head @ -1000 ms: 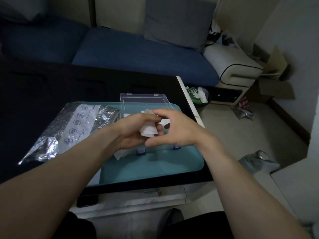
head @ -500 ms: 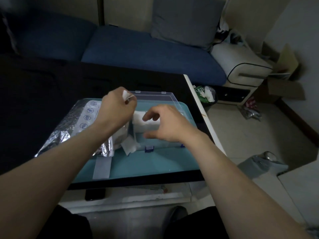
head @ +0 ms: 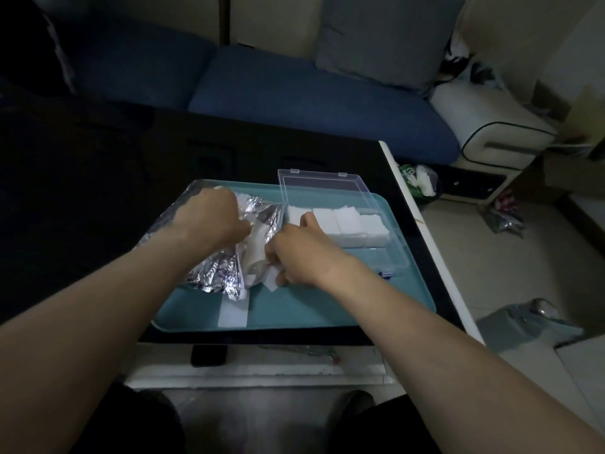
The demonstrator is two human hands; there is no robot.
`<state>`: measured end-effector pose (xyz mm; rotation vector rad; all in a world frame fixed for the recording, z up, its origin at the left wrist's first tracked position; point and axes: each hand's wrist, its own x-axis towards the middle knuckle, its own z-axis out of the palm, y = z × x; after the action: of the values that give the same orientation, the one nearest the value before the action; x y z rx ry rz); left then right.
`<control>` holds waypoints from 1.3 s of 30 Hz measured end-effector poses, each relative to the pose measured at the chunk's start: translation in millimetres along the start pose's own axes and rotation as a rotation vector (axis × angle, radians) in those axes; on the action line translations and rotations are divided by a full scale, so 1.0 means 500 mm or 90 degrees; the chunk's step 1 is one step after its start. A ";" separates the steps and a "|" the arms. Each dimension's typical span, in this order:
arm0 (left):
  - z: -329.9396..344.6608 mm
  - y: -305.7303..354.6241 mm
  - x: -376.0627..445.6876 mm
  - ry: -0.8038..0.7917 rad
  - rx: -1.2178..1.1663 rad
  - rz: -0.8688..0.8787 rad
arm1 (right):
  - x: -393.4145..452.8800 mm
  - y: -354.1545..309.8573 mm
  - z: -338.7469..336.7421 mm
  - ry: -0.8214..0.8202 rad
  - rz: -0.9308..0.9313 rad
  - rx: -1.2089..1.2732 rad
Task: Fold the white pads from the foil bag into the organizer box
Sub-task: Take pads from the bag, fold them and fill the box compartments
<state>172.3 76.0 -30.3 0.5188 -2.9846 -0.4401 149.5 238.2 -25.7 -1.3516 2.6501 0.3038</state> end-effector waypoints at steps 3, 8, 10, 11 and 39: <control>0.019 -0.018 0.009 -0.046 0.012 0.018 | -0.008 -0.002 -0.006 -0.029 0.009 0.031; 0.030 -0.020 0.015 -0.081 0.042 0.047 | -0.012 -0.001 -0.001 -0.056 -0.003 0.096; 0.031 -0.023 0.016 -0.096 0.055 0.058 | -0.016 0.009 0.007 -0.053 0.008 0.133; 0.030 -0.024 0.017 -0.101 0.052 0.062 | -0.019 0.015 0.009 -0.037 0.017 0.154; 0.000 -0.012 -0.003 -0.142 -0.140 -0.016 | 0.050 -0.050 0.009 0.084 0.209 0.435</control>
<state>175.4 71.0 -32.0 0.5164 -3.0829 -0.8712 155.1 205.4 -38.3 -0.7402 2.6762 -0.6248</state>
